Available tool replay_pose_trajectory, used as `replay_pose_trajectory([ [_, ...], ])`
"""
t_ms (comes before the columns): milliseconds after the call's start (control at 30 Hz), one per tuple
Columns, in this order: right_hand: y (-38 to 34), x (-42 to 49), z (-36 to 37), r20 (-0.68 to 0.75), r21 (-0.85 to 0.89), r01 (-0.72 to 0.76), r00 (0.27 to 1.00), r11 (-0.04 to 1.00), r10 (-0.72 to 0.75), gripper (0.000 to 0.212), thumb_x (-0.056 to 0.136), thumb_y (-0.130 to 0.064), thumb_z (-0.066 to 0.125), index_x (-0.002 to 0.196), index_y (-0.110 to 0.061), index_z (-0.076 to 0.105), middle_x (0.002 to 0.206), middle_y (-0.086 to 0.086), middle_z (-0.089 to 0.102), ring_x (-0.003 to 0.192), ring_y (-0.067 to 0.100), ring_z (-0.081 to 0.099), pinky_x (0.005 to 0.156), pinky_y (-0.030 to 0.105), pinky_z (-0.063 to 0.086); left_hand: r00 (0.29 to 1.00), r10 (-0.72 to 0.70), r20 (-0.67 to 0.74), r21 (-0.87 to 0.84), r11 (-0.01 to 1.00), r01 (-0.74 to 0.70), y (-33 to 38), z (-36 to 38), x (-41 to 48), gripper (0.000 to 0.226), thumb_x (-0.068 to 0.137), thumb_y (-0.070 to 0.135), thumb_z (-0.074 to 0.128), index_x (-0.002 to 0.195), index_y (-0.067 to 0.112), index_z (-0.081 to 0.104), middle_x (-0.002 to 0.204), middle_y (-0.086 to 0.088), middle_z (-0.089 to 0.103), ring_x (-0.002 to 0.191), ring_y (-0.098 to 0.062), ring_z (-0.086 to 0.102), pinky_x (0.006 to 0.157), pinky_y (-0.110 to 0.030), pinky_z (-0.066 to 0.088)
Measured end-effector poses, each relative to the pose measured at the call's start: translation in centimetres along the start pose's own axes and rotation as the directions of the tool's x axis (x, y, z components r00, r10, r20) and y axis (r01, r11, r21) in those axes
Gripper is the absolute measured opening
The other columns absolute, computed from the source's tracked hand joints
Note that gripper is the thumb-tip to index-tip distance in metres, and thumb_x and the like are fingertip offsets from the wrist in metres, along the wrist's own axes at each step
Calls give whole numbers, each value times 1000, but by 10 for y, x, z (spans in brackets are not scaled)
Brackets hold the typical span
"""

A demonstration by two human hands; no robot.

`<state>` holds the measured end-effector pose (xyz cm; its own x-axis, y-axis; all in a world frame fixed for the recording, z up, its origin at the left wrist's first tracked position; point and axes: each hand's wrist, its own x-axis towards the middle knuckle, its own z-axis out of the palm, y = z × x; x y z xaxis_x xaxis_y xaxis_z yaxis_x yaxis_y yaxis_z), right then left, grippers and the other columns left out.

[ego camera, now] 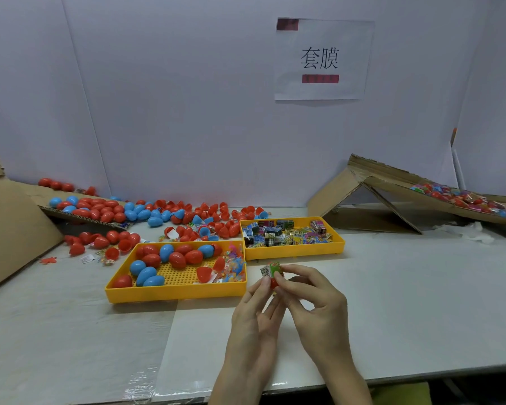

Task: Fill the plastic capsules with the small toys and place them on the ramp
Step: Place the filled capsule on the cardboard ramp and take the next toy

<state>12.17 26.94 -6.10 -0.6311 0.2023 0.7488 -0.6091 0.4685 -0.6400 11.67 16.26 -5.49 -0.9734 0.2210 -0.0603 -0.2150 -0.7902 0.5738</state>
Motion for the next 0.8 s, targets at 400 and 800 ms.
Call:
replay_pose_trajectory([
  [400, 2, -1, -1, -48, 8, -29, 998, 1000, 30, 35, 75, -1, 81, 105, -19, 77, 97, -13, 72, 93, 2, 68, 78, 12, 53, 1000, -21, 10, -38, 999, 21, 1, 1, -1, 23, 86, 9, 66, 104, -4, 74, 112, -22, 71, 95, -27, 74, 71, -28, 61],
  [800, 1, 1, -2, -35, -37, -56, 998, 998, 54, 36, 77, -3, 82, 106, -23, 75, 99, -16, 71, 92, 6, 68, 78, 19, 55, 999, -34, -2, 11, 999, 34, 0, 2, -2, 38, 89, 13, 63, 121, -7, 64, 111, -25, 71, 94, -27, 74, 69, -28, 61],
])
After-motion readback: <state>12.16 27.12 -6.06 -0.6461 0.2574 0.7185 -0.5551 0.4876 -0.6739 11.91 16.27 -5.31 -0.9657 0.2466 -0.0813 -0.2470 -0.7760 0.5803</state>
